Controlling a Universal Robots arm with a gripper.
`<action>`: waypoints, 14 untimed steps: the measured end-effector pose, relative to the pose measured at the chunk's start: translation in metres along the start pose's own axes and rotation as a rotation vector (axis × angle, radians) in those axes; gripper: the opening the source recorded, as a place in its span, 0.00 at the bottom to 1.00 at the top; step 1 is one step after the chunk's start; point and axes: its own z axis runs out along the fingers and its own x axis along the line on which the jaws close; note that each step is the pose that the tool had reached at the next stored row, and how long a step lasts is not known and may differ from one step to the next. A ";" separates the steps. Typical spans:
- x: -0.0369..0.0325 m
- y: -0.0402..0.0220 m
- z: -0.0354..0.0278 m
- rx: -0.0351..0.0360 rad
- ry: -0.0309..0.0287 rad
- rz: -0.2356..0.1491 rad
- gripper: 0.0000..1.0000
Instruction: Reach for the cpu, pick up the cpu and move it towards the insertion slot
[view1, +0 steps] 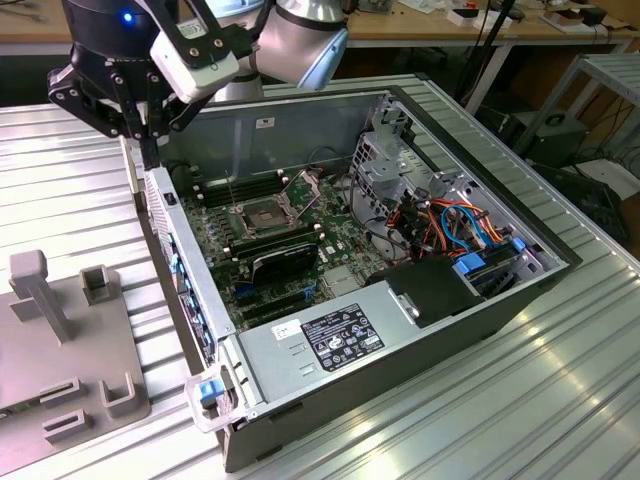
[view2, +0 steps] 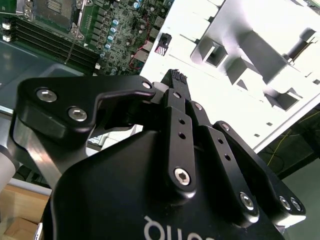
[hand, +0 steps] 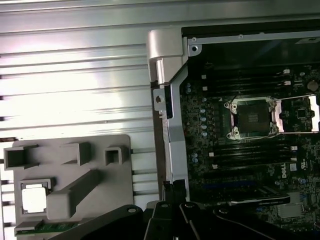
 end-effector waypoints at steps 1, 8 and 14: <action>0.0005 0.0000 0.0000 0.0000 0.0000 0.000 0.11; 0.0049 -0.0004 -0.0001 0.0000 0.0000 0.000 0.11; 0.0096 -0.0007 -0.0002 0.0000 0.0000 0.000 0.11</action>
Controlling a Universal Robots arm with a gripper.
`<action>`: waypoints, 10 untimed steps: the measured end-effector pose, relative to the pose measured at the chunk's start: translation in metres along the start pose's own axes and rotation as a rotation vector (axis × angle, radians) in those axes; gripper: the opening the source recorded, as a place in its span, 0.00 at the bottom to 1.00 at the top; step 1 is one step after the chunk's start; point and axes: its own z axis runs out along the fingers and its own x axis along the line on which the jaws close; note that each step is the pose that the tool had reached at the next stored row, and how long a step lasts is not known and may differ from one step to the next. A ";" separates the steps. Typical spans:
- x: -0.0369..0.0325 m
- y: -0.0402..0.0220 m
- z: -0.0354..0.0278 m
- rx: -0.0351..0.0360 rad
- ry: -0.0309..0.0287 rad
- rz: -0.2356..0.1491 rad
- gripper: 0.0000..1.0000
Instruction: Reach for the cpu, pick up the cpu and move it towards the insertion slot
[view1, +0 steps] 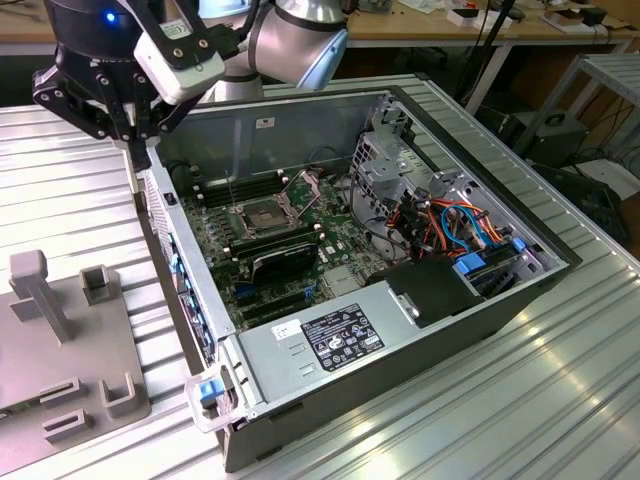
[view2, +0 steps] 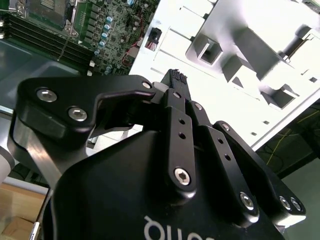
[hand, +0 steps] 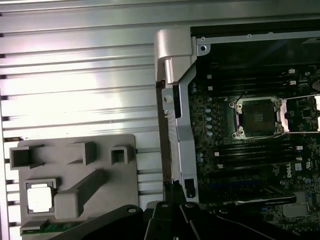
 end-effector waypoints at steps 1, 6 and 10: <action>0.0006 -0.0001 0.0000 0.0000 0.0000 0.000 0.11; 0.0047 -0.0004 -0.0001 0.0000 0.0000 0.000 0.11; 0.0079 -0.0006 -0.0002 0.0000 0.0000 0.000 0.11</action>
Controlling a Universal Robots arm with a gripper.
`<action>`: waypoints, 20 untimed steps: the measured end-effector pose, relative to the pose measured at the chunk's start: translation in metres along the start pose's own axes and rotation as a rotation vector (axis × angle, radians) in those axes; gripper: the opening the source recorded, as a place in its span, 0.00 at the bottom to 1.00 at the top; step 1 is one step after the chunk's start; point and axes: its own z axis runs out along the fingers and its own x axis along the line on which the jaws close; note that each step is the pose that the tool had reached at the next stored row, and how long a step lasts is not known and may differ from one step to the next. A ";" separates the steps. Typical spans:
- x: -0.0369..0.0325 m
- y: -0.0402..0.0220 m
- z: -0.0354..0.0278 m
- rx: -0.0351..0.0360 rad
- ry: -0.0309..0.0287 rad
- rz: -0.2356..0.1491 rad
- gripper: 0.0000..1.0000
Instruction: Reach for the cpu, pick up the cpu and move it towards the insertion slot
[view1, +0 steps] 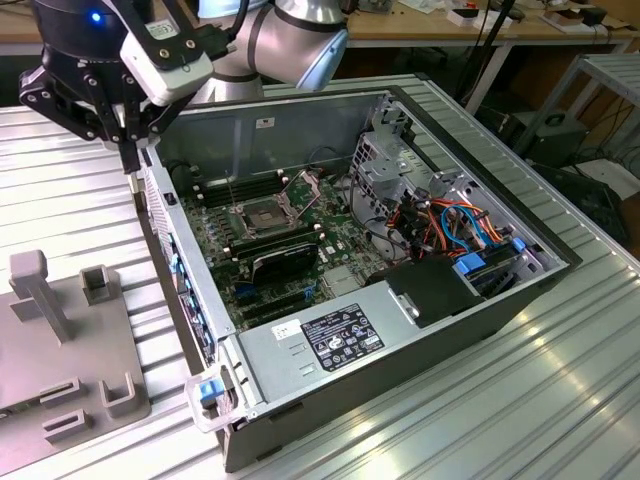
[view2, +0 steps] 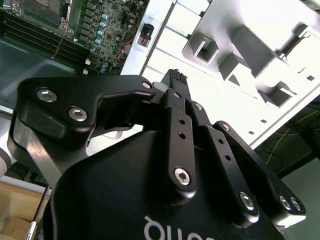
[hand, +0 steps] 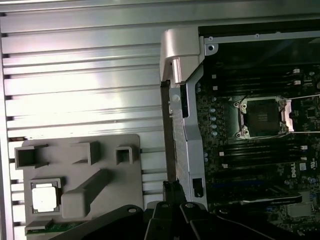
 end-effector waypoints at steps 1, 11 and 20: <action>0.0007 -0.0001 0.0000 0.0000 0.0000 0.000 0.11; 0.0066 -0.0005 -0.0001 0.0000 0.0000 0.000 0.11; 0.0114 -0.0009 -0.0003 0.0000 -0.0001 0.000 0.11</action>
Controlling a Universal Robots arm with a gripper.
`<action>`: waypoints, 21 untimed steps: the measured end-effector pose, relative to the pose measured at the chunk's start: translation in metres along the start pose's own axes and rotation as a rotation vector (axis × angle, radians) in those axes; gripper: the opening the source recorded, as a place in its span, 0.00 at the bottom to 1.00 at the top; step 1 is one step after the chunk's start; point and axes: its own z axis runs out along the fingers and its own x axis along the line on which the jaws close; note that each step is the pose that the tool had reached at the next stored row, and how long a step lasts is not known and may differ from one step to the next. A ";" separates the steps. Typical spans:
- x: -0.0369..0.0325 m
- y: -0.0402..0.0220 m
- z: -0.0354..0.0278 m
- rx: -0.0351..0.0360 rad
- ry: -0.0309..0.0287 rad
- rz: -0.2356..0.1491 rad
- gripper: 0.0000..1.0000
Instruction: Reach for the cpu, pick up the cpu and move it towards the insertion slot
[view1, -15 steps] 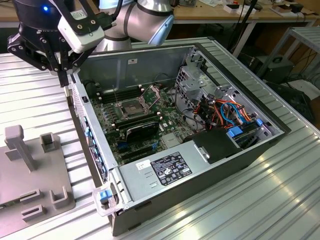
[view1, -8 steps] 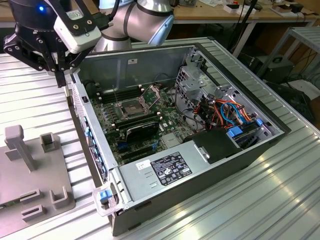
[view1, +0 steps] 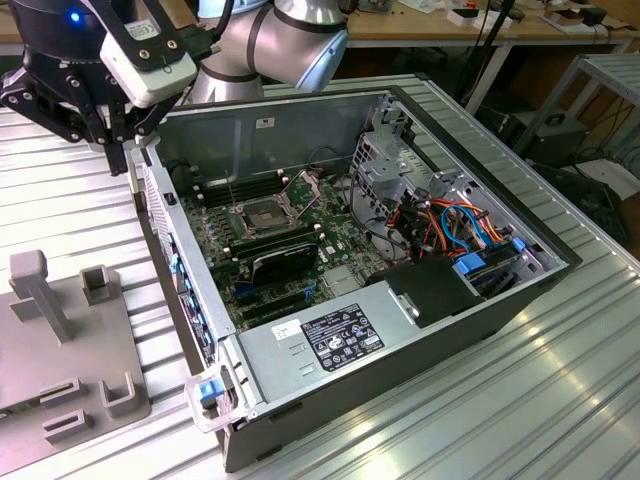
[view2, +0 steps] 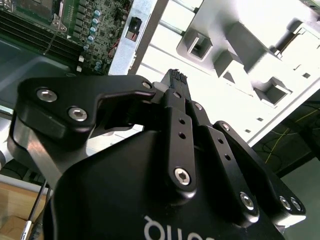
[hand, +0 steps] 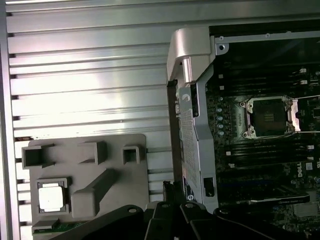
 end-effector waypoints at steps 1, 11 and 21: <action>0.0005 0.0000 0.0000 0.0000 0.0001 0.000 0.11; 0.0039 -0.0003 -0.0001 0.0001 0.0000 0.000 0.11; 0.0083 -0.0006 -0.0002 0.0000 0.0000 0.000 0.11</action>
